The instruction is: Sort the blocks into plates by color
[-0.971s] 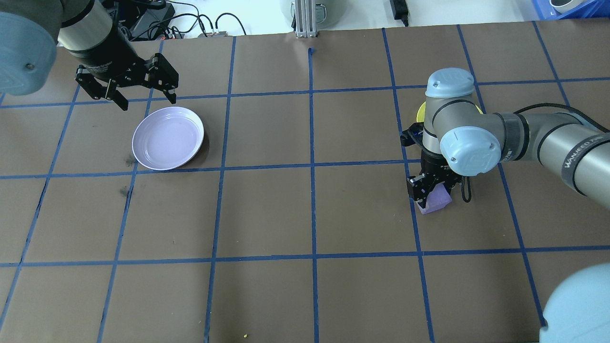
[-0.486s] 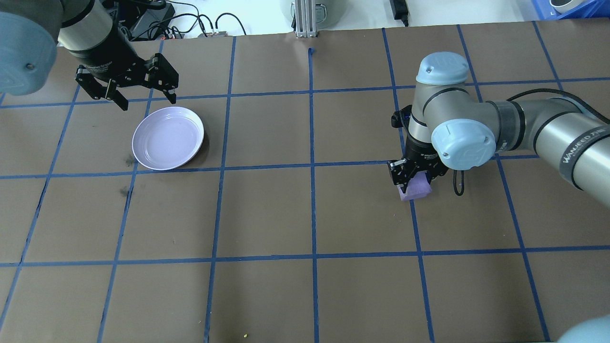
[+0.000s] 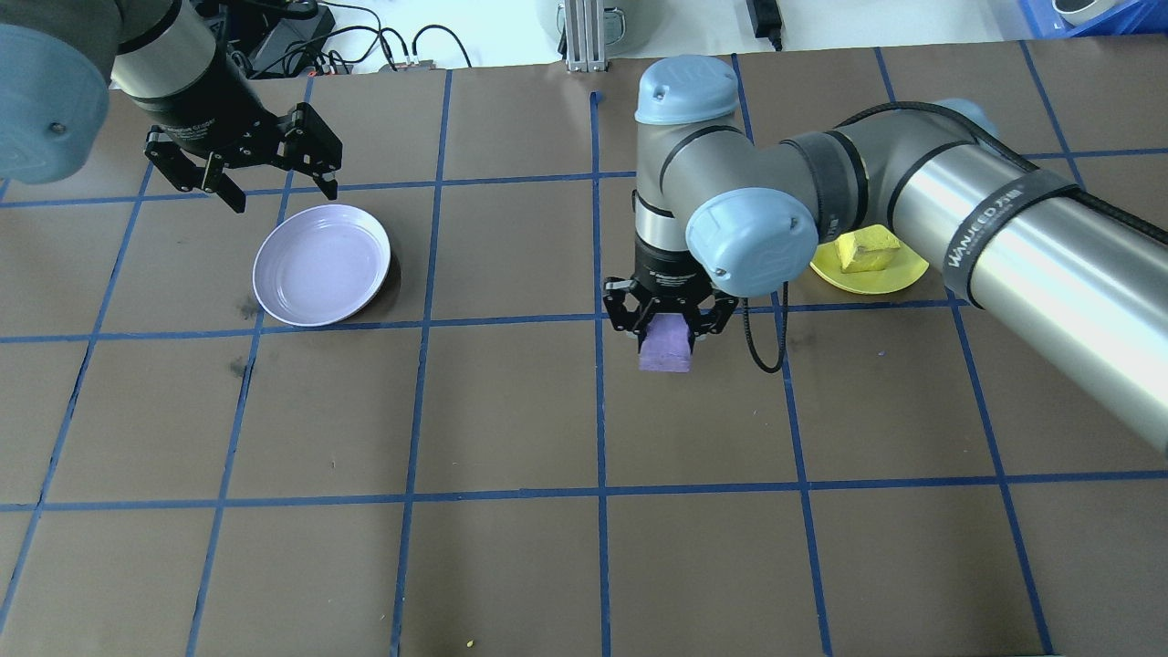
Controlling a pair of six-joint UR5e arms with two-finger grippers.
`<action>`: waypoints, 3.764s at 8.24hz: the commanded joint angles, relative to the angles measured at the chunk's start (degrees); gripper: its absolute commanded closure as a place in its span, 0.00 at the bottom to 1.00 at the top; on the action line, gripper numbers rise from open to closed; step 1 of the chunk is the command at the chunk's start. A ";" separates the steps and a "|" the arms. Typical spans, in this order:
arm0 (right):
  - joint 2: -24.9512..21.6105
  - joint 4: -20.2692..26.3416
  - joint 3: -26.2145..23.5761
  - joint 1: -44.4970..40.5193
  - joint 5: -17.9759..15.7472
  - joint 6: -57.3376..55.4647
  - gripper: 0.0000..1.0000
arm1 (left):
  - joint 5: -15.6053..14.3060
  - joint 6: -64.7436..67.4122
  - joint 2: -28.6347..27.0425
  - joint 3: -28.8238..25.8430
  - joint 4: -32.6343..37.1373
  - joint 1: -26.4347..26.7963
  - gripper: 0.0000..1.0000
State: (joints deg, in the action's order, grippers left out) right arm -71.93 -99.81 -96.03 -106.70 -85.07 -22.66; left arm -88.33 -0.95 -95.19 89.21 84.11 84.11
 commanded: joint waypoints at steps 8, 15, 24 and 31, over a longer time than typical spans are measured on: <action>12.52 -7.51 5.42 -10.98 8.08 -15.93 0.00 | 0.00 -0.02 0.88 3.85 -2.97 -0.09 0.00; 1.23 7.68 13.77 1.81 -5.34 13.63 0.00 | 0.88 -0.02 0.09 6.32 -6.15 5.15 0.00; -22.82 13.06 7.27 14.94 -5.28 29.33 0.00 | 1.67 1.12 -9.55 14.06 -16.03 23.98 0.00; -23.43 12.36 6.30 15.21 -5.46 30.13 0.00 | 0.62 0.16 -15.99 14.15 -19.59 24.26 0.00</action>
State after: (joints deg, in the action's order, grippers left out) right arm -95.34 -87.46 -89.61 -91.46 -90.63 7.26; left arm -87.52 -0.82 -109.52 103.33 64.60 108.36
